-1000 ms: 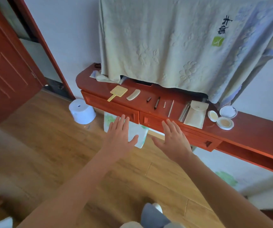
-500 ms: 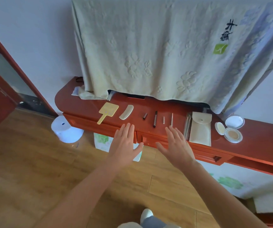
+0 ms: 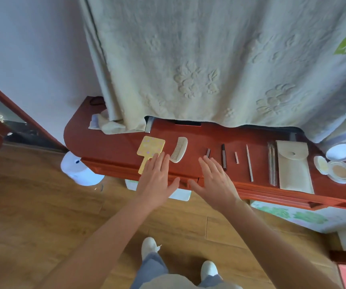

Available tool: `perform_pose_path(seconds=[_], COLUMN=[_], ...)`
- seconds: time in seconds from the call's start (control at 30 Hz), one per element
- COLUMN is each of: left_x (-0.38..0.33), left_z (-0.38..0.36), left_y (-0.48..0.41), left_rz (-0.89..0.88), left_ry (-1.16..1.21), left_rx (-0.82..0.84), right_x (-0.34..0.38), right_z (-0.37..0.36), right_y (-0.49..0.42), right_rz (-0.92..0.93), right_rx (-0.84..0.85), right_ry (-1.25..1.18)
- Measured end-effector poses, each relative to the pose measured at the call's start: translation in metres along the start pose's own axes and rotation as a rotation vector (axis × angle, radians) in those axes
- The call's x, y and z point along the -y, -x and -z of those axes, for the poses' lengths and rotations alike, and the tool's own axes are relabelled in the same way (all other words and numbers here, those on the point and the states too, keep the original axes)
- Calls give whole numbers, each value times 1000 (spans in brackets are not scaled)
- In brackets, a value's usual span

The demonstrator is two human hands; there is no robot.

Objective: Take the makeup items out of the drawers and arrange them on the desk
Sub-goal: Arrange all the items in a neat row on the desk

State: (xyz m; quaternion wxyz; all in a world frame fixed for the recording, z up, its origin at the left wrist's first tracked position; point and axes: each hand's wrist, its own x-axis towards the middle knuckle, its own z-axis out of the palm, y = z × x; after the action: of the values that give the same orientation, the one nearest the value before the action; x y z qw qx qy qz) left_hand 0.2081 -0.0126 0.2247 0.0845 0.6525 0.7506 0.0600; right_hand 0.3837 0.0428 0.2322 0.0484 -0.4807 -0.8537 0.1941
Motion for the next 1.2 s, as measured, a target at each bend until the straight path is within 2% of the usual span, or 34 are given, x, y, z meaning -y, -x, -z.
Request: perform_pose_path(seconds=[0.17, 0.27, 0.43, 0.63, 0.87, 1.2], left_x=[77, 123, 166, 174, 160, 154], left_z=[0, -6, -17, -45, -67, -70], left_y=[-30, -46, -75, -108, -123, -141], left_rz=[-215, -343, -350, -413, -448, -438], left_ry=[-51, -50, -39, -32, -40, -10], left_rx=[-24, 23, 218, 298, 220, 185], right_x=[35, 50, 56, 39, 19, 8], right_z=[-23, -36, -52, -87, -109, -103], right_y=[-35, -53, -84, -124, -128, -133], right_rz=[-48, -98, -200, -227, -195, -171], right_rx=[12, 34, 24, -34, -190, -191], right_ry=[7, -15, -54, -7, 43, 50])
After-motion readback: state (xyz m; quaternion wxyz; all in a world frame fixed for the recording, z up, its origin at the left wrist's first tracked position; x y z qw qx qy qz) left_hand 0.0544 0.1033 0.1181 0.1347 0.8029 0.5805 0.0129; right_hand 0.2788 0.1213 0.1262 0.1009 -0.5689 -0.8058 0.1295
